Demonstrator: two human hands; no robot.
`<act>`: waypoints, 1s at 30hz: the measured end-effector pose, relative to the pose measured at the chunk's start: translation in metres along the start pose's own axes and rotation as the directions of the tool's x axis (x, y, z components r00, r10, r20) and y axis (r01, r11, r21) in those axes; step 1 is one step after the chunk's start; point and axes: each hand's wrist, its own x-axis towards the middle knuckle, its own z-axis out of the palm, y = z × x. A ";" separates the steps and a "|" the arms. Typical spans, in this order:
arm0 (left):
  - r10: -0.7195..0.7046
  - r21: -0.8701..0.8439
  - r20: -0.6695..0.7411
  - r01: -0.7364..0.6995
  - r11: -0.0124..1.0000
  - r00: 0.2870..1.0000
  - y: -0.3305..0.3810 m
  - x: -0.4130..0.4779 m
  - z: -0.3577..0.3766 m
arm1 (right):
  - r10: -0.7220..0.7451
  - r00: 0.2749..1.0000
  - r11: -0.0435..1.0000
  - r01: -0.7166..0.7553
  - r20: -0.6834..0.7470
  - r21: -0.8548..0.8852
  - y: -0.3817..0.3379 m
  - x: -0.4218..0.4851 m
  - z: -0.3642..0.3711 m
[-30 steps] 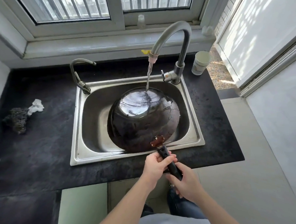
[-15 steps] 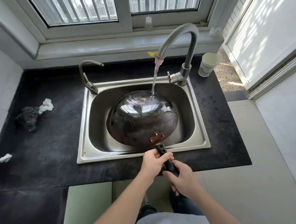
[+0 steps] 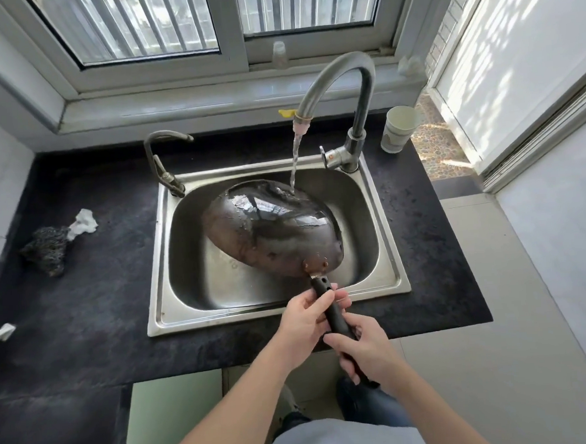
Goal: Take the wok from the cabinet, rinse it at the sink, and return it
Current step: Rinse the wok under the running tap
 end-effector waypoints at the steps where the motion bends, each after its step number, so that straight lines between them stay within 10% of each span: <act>1: -0.034 -0.059 0.027 0.036 0.998 0.999 0.002 0.000 0.000 | 0.010 1.000 1.000 -0.010 0.009 0.018 -0.001 0.000 0.000; 18: -0.042 0.037 -0.086 0.045 0.998 0.995 -0.012 0.000 -0.018 | 0.240 0.967 0.924 -0.255 -0.086 -0.286 0.001 0.014 0.016; 22: -0.057 0.004 -0.166 0.059 0.998 0.984 -0.013 0.003 -0.015 | 0.095 0.956 0.748 -0.253 -0.279 -0.613 0.001 0.016 0.024; 30: -0.017 0.117 -0.266 0.049 0.992 0.964 -0.010 0.000 -0.021 | -0.029 0.970 0.807 -0.121 -0.242 -0.578 0.003 0.014 0.029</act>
